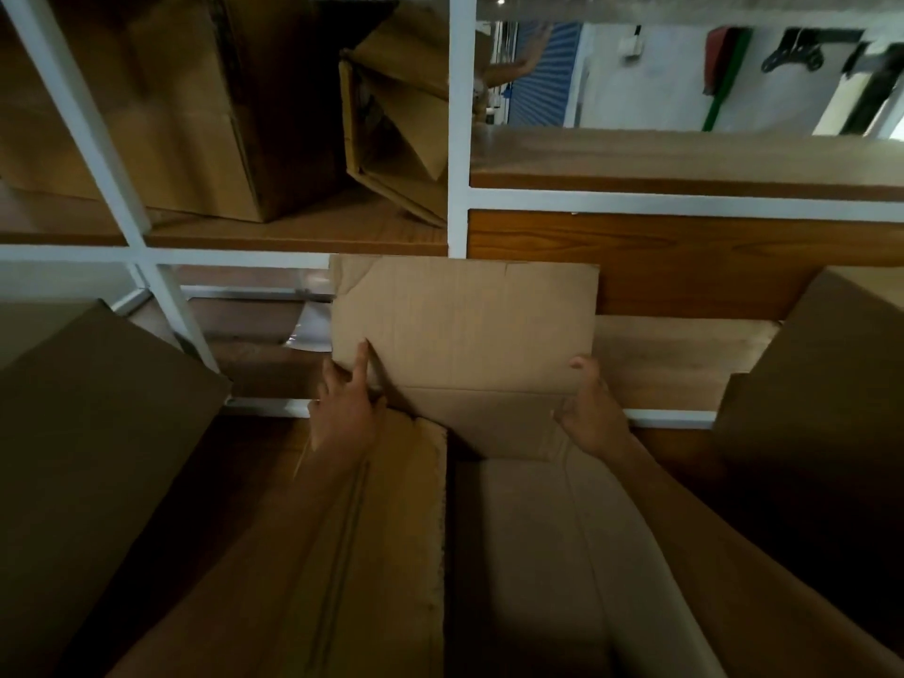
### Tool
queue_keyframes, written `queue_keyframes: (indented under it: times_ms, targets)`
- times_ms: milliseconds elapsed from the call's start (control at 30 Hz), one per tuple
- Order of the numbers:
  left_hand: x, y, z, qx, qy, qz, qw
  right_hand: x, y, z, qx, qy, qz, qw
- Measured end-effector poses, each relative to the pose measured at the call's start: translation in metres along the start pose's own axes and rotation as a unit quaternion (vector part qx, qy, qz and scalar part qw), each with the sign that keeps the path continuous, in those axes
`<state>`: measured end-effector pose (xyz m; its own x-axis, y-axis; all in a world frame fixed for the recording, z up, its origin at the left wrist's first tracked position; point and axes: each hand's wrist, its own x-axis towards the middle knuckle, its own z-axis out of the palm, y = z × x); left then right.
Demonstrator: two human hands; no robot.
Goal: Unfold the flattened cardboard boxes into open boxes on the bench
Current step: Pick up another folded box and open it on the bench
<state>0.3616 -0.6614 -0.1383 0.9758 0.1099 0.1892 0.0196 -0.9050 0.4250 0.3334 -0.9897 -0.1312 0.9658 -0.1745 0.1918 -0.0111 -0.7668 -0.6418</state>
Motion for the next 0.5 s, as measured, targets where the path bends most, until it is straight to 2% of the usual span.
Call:
queue_keyframes:
  times_ms: [167,333,500]
  targets:
    - [-0.037,-0.01,-0.009,0.03,-0.011,-0.014,0.999,-0.033,-0.001,-0.001,0.01,-0.008,0.0,1.0]
    - [-0.086,-0.012,-0.023,0.1,-0.019,-0.042,0.994,-0.065,-0.001,-0.002,-0.164,-0.061,0.0,0.985]
    - [-0.116,-0.02,-0.032,0.138,-0.038,-0.075,0.987,-0.085,-0.004,-0.005,-0.265,-0.067,-0.025,0.962]
